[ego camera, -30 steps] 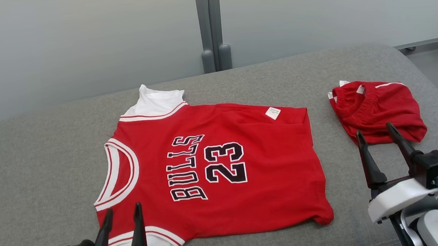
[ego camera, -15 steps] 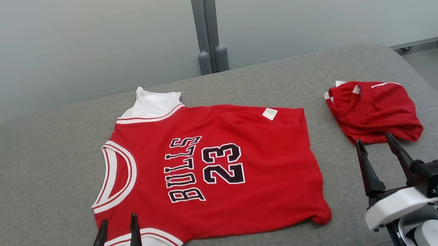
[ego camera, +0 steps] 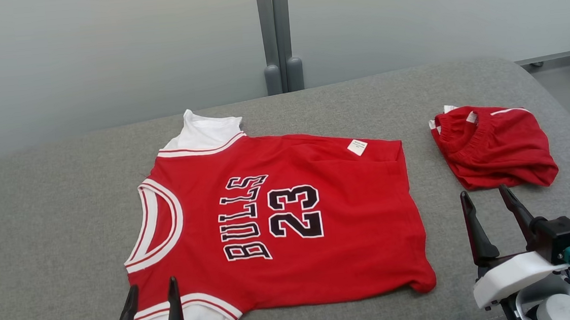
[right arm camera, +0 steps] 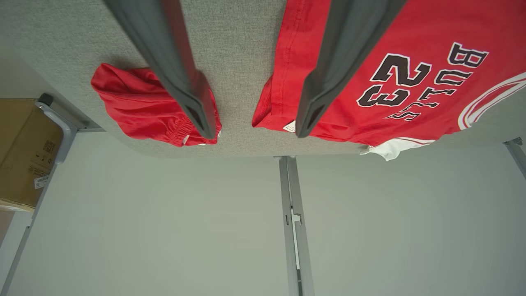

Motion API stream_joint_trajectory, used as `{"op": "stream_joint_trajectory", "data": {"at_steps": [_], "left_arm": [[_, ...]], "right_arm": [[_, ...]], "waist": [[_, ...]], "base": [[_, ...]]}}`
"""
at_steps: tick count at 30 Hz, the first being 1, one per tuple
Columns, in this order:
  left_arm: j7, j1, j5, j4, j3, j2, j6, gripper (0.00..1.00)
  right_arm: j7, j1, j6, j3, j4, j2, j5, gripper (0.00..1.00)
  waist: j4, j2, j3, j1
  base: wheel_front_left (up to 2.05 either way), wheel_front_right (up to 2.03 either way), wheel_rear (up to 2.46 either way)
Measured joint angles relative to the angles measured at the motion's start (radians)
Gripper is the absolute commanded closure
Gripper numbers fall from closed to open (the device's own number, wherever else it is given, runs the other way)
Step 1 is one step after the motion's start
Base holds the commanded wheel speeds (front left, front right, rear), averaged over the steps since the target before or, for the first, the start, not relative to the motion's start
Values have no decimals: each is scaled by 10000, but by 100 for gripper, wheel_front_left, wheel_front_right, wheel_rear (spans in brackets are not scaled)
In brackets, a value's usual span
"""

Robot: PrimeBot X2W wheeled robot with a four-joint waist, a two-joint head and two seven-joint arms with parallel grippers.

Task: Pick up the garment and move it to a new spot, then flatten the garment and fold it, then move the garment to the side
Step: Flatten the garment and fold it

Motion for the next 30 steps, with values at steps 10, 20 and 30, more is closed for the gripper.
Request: {"op": "stream_joint_trajectory", "data": {"at_steps": [10, 20, 30], "left_arm": [[-4, 7, 19, 128, 73, -33, 77, 0], [512, 717, -1145, 865, 324, -128, 79, 0], [1419, 1068, -2811, 1643, 686, -284, 69, 0]], "right_arm": [[2, 7, -8, 33, 222, 130, 8, 0], [75, 687, 90, -109, 821, 727, 1175, 0], [75, 1086, 284, -280, 1302, 1197, 1964, 0]], "waist": [[89, 0, 17, 0], [256, 0, 61, 0], [371, 0, 159, 0]], "base": [[0, 0, 0], [0, 0, 0], [0, 0, 0]]}}
